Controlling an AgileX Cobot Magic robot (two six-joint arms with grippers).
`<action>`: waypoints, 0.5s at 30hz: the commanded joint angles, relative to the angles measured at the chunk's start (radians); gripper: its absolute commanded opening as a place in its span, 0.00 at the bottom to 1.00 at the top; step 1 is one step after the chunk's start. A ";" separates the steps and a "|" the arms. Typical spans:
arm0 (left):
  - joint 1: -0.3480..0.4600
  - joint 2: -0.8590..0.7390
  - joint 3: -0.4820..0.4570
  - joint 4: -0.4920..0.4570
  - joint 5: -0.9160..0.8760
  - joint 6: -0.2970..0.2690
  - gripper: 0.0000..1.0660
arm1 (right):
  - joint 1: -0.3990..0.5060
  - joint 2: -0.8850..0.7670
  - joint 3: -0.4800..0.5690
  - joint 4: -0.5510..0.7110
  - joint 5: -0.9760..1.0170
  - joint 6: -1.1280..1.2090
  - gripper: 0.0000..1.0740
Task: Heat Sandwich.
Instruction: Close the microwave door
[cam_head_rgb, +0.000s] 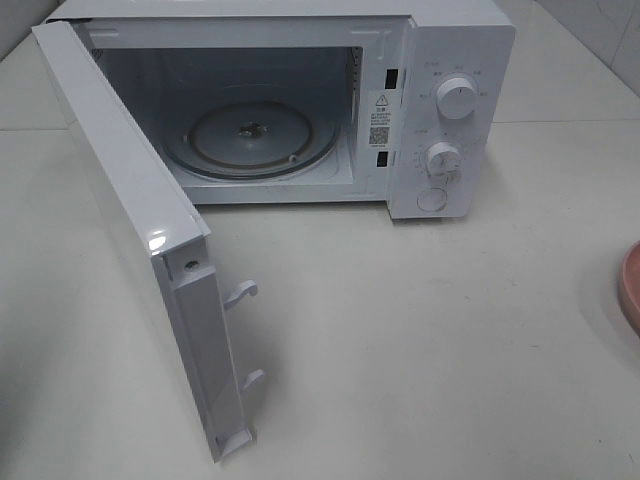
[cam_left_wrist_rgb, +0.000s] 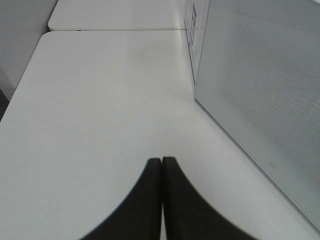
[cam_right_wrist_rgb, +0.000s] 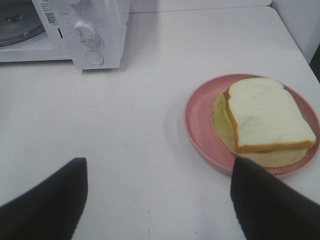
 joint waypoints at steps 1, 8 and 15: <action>0.005 0.063 0.051 -0.007 -0.175 0.002 0.00 | -0.007 -0.027 0.001 -0.003 0.001 -0.004 0.71; 0.005 0.218 0.114 0.004 -0.442 0.002 0.00 | -0.007 -0.027 0.001 -0.003 0.001 -0.004 0.71; 0.005 0.381 0.123 0.005 -0.679 0.002 0.00 | -0.007 -0.027 0.001 -0.003 0.001 -0.004 0.71</action>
